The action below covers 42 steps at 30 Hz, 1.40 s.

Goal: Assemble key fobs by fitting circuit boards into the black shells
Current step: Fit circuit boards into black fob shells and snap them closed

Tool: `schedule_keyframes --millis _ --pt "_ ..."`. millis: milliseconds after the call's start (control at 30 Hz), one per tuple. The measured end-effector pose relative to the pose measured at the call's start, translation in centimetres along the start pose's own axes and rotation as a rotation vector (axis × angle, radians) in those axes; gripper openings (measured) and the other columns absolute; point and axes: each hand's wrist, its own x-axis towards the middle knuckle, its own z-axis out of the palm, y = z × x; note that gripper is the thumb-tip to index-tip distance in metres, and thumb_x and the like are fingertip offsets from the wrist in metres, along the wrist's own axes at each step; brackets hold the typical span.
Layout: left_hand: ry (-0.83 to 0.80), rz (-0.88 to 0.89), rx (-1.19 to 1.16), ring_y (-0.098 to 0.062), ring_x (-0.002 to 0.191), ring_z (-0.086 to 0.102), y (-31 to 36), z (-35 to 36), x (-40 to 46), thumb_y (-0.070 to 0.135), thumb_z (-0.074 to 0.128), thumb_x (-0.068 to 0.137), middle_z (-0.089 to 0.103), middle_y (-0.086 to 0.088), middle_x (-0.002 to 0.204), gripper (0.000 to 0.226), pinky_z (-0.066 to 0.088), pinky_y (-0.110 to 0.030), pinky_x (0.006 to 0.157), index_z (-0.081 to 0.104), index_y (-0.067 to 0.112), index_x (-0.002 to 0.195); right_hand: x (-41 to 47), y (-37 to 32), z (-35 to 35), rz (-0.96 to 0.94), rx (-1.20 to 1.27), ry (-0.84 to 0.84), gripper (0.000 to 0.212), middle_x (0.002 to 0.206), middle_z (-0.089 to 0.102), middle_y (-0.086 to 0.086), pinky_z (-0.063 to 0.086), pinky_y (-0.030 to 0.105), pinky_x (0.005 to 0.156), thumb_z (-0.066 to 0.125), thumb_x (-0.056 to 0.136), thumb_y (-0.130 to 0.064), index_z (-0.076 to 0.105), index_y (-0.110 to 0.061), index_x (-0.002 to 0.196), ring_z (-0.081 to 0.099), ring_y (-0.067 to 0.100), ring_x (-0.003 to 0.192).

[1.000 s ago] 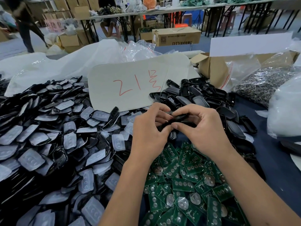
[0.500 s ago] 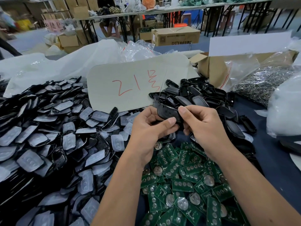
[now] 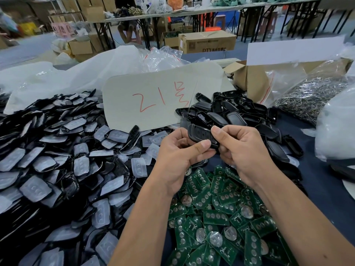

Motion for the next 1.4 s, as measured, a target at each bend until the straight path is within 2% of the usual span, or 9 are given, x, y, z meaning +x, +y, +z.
schedule_keyframes --millis 167,233,333,467,600,733,1000,1233,1400 --pt "0.01 -0.01 -0.007 -0.032 0.086 0.077 -0.1 -0.1 0.1 0.002 0.081 0.071 0.071 -0.027 0.098 0.033 0.064 -0.03 0.07 0.065 -0.005 0.099 0.0 -0.1 0.1 -0.025 0.012 0.017 0.034 0.051 0.043 0.001 0.022 0.02 0.039 0.076 0.086 -0.036 0.065 -0.014 0.064 0.026 0.01 0.039" --pt "0.054 0.04 0.14 -0.032 0.089 0.078 -0.2 -0.2 0.2 -0.004 0.082 0.079 0.075 -0.023 0.101 0.029 0.064 -0.033 0.074 0.067 -0.002 0.104 -0.1 0.1 -0.1 -0.157 -0.171 0.059 0.032 0.052 0.05 -0.003 0.03 0.021 0.04 0.078 0.089 -0.032 0.067 -0.014 0.066 0.035 0.009 0.039" --pt "0.146 0.26 0.497 -0.023 0.087 0.077 -0.2 -0.3 0.4 -0.004 0.082 0.081 0.079 -0.005 0.096 0.037 0.064 -0.036 0.081 0.066 0.015 0.108 -0.3 0.2 0.2 -0.419 -0.524 0.123 0.012 0.066 0.07 -0.011 0.05 0.018 0.056 0.08 0.091 -0.02 0.078 -0.024 0.08 0.063 0.007 0.057" --pt "0.235 0.402 0.45 -0.018 0.082 0.078 0.3 -0.3 0.3 -0.008 0.083 0.079 0.077 0.005 0.097 0.046 0.061 -0.026 0.075 0.057 0.024 0.1 -0.4 0.0 0.3 -0.529 -0.577 0.163 0.003 0.078 0.074 -0.014 0.055 0.02 0.067 0.082 0.089 -0.02 0.081 -0.018 0.09 0.071 0.01 0.074" --pt "0.245 0.468 0.531 -0.017 0.081 0.078 0.3 -0.1 0.2 -0.008 0.083 0.079 0.077 0.003 0.102 0.042 0.063 -0.03 0.074 0.058 0.025 0.092 -0.5 0.0 0.4 -0.513 -0.583 0.165 0.003 0.076 0.073 -0.014 0.055 0.021 0.066 0.083 0.089 -0.02 0.081 -0.017 0.089 0.07 0.011 0.073" --pt "0.234 0.451 0.571 -0.014 0.073 0.075 0.3 -0.5 0.4 -0.004 0.085 0.077 0.072 0.009 0.085 0.039 0.06 -0.024 0.069 0.058 0.02 0.09 -0.5 -0.2 0.2 -0.468 -0.575 0.152 0.009 0.075 0.069 -0.011 0.051 0.025 0.064 0.08 0.092 -0.023 0.078 -0.025 0.083 0.064 0.012 0.07" --pt "0.167 0.269 0.535 -0.033 0.074 0.077 -0.2 -1.1 0.4 0.007 0.086 0.077 0.075 -0.012 0.084 0.033 0.065 -0.051 0.074 0.056 0.018 0.085 -0.2 0.1 0.0 -0.24 -0.414 0.061 0.022 0.063 0.062 0.015 0.045 0.034 0.045 0.07 0.1 -0.028 0.066 -0.022 0.079 0.053 0.022 0.043" --pt "0.227 0.188 0.497 -0.029 0.063 0.075 -1.3 0.7 0.3 0.004 0.09 0.076 0.075 -0.015 0.078 0.032 0.065 -0.046 0.067 0.059 0.01 0.084 0.1 0.1 -0.8 -0.142 -0.329 0.125 0.02 0.052 0.057 0.002 0.037 0.022 0.038 0.064 0.1 -0.024 0.077 -0.025 0.085 0.046 0.012 0.038" --pt "0.257 0.164 0.578 -0.015 0.063 0.076 -1.3 3.2 0.0 0.008 0.09 0.077 0.073 -0.004 0.08 0.028 0.065 -0.038 0.064 0.065 0.014 0.088 0.1 -0.3 -2.2 -0.064 -0.313 0.237 0.023 0.053 0.058 0.0 0.035 0.02 0.038 0.065 0.1 -0.023 0.079 -0.023 0.081 0.048 0.011 0.041"
